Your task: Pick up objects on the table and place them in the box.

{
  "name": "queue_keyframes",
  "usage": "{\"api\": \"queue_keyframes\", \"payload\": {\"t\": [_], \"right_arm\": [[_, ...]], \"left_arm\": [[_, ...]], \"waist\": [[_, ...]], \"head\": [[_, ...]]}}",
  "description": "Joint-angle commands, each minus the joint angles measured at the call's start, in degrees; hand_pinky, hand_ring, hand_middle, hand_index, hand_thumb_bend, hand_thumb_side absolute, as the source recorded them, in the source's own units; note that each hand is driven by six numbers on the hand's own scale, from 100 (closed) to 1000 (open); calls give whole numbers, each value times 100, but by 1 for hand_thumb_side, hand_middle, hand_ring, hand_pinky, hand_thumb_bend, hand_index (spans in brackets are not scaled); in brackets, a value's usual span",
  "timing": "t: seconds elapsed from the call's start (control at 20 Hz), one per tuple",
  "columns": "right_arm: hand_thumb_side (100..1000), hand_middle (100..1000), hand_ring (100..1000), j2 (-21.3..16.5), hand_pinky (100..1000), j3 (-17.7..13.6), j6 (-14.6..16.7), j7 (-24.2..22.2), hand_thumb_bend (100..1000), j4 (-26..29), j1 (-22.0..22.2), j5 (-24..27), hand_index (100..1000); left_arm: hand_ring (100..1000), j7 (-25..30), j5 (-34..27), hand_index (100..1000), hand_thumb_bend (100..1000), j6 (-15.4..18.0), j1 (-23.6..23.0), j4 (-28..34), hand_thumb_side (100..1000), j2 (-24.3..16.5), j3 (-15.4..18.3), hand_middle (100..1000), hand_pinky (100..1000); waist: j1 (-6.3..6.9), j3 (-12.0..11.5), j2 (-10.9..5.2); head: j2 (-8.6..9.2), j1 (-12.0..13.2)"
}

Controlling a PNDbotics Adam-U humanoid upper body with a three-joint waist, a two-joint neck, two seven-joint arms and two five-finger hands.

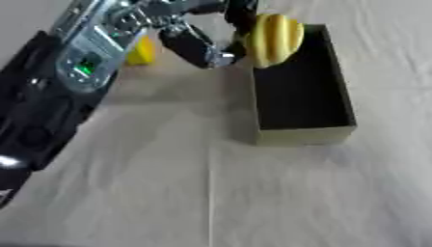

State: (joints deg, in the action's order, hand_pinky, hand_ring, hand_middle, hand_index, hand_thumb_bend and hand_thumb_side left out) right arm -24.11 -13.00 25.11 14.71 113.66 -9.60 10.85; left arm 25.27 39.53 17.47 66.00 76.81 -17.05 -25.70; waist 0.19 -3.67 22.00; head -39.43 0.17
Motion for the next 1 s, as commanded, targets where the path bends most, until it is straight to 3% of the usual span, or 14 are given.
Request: {"api": "queue_keyframes", "payload": {"t": [0.05, 0.55, 0.85, 0.9, 1.0], "right_arm": [[608, 444, 738, -127, 884, -41, 15, -5, 100, 93, -74, 70, 711], [615, 435, 736, 51, 887, 24, -149, -132, 100, 93, -197, 181, 706], [619, 428, 736, 125, 888, 59, -256, -207, 100, 93, -187, 200, 702], [628, 430, 736, 131, 888, 55, -269, -207, 100, 93, -183, 198, 702], [620, 432, 736, 120, 888, 43, -273, -194, 100, 93, -183, 199, 702]], "left_arm": [[499, -156, 329, 439, 100, 119, 131, -441, 100, 207, 158, 436, 525], [494, -691, 557, 451, 100, -100, 128, -1073, 151, 713, 370, 436, 519], [484, -1041, 566, 448, 100, -425, 291, -866, 116, 671, 414, 427, 506], [484, -1090, 559, 448, 100, -496, 331, -801, 153, 643, 420, 428, 505], [485, -1171, 579, 448, 100, -589, 411, -655, 100, 596, 410, 427, 506]], "waist": [[-26, 42, -122], [-33, 193, -57], [11, 223, -62], [21, 225, -68], [40, 232, -80]], "head": [[89, 74], [182, 201], [187, 250], [179, 251], [160, 266]]}}
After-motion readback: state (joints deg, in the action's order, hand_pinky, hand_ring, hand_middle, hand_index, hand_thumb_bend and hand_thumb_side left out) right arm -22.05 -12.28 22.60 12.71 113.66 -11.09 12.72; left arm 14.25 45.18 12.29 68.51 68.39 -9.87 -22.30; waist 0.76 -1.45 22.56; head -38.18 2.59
